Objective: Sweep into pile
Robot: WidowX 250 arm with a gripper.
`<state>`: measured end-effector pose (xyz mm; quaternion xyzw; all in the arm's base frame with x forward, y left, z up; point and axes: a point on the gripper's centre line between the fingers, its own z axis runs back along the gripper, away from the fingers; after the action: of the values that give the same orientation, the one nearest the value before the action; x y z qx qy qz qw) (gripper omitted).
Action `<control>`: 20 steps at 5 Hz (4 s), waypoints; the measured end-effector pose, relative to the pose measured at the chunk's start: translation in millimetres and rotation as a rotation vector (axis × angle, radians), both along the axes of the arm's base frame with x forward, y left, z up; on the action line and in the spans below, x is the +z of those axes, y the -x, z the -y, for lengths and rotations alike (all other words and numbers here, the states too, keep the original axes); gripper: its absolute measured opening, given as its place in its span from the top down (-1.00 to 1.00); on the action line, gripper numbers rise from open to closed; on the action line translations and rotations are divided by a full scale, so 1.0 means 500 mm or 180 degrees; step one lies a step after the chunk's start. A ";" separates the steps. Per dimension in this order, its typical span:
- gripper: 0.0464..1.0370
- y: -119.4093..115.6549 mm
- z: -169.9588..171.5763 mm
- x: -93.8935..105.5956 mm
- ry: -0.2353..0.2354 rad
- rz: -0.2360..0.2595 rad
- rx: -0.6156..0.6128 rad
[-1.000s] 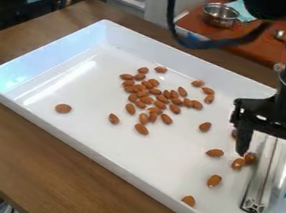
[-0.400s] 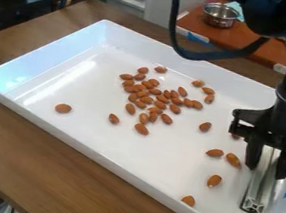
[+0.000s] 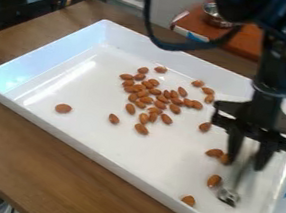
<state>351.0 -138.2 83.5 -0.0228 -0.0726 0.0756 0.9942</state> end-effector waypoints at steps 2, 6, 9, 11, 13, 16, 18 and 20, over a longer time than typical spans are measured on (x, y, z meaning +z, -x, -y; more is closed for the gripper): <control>0.34 -0.015 -0.110 -0.002 -0.0063 -0.0047 -0.0045; 0.34 0.003 -0.357 -0.005 -0.0282 -0.0530 -0.0057; 0.34 0.032 -0.475 0.010 -0.0028 -0.0720 -0.0086; 0.34 -0.040 -0.334 0.113 0.0504 -0.0205 0.0083; 0.34 -0.099 -0.150 0.112 0.0476 -0.0133 -0.0040; 0.34 -0.107 -0.003 0.110 0.0319 -0.0151 -0.0323; 0.34 -0.093 0.034 0.082 0.0167 -0.0092 -0.0359; 0.34 -0.089 0.062 0.034 0.0013 -0.0130 -0.0368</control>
<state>395.6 -169.0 100.6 -0.0274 -0.0507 0.0187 0.9982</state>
